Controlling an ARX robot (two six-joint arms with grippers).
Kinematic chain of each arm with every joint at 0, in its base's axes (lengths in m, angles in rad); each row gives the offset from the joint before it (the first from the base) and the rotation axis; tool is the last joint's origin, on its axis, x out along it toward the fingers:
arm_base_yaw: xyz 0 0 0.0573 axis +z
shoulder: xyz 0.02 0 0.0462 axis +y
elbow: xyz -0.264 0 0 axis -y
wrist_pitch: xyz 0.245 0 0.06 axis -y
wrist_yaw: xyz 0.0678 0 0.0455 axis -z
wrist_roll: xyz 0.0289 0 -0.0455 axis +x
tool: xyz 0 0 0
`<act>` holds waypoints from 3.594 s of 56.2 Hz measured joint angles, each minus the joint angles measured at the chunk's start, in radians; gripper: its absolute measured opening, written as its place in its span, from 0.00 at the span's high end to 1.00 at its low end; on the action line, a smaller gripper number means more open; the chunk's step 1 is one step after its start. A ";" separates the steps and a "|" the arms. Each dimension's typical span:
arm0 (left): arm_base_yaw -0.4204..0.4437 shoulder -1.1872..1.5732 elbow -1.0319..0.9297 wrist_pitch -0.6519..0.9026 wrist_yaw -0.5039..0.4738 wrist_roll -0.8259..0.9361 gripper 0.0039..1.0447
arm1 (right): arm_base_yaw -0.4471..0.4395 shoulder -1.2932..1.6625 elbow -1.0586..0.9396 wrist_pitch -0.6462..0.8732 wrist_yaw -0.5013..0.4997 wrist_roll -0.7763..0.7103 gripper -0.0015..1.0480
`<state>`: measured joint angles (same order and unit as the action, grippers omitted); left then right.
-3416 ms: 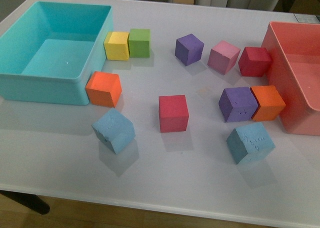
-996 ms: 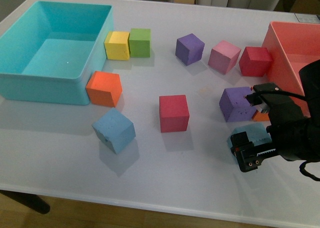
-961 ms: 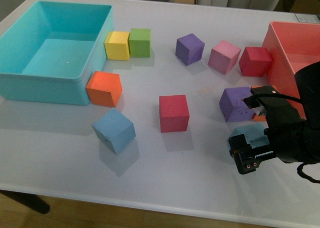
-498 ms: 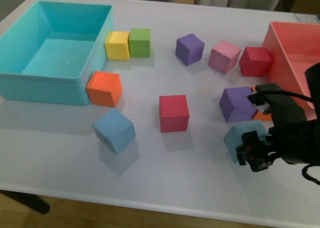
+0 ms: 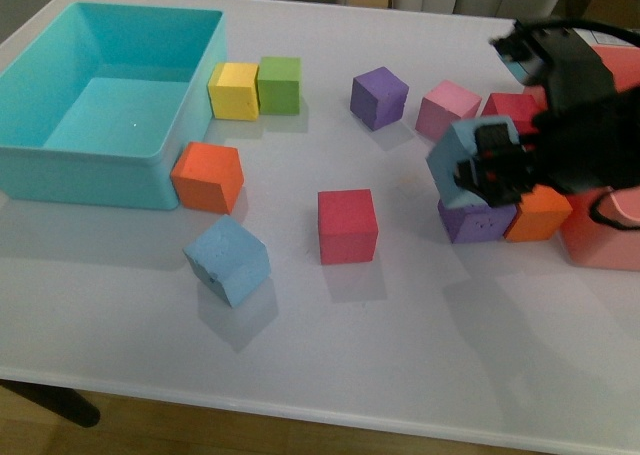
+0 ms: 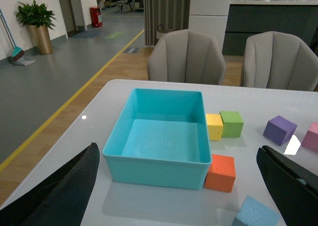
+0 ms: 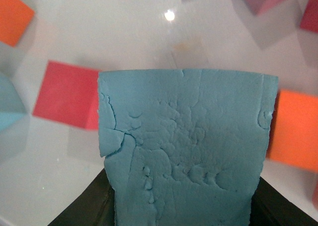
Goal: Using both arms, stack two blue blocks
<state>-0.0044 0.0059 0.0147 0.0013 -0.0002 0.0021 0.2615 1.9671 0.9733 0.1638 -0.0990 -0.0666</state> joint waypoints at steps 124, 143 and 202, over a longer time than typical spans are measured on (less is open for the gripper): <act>0.000 0.000 0.000 0.000 0.000 0.000 0.08 | 0.039 -0.195 -0.012 0.126 0.105 0.140 0.09; 0.000 0.000 0.000 0.000 0.000 0.000 0.08 | 0.034 -0.302 -0.210 0.426 0.291 0.103 0.19; 0.000 0.000 0.000 0.000 0.000 0.000 0.08 | -0.258 -1.150 -0.949 0.612 0.101 0.070 0.98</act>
<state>-0.0044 0.0055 0.0147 0.0013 -0.0002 0.0021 0.0032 0.8169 0.0242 0.7761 0.0025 0.0032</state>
